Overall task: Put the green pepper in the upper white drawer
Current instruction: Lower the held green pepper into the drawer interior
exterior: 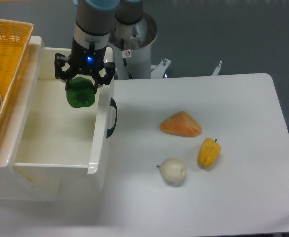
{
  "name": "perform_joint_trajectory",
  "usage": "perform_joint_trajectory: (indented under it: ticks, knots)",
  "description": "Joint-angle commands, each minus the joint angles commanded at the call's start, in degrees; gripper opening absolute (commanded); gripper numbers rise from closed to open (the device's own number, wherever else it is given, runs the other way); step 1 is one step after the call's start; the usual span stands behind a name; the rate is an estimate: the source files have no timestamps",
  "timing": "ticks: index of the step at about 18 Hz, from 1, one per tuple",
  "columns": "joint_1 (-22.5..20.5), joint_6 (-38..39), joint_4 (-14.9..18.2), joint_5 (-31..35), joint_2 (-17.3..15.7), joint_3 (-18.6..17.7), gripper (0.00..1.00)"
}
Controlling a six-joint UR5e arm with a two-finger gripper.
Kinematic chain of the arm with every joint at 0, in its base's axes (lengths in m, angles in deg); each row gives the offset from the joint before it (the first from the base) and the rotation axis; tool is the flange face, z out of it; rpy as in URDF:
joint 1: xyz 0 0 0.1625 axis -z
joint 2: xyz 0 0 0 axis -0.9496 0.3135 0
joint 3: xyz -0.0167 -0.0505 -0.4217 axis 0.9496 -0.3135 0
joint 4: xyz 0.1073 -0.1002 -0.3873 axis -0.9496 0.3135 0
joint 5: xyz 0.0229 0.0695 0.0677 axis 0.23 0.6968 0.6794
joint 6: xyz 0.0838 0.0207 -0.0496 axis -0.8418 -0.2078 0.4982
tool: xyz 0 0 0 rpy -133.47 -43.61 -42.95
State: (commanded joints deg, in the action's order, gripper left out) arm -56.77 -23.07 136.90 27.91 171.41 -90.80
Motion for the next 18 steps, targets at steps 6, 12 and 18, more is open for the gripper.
perform_joint_trajectory:
  ticks: [6,12,18]
  knots:
    - [0.5,0.0,-0.1,0.0,0.4,0.0,0.45]
    - [2.3,0.1,0.1,0.0,2.0,-0.1,0.45]
    - [2.6,0.1,0.4,0.0,2.0,-0.1,0.45]
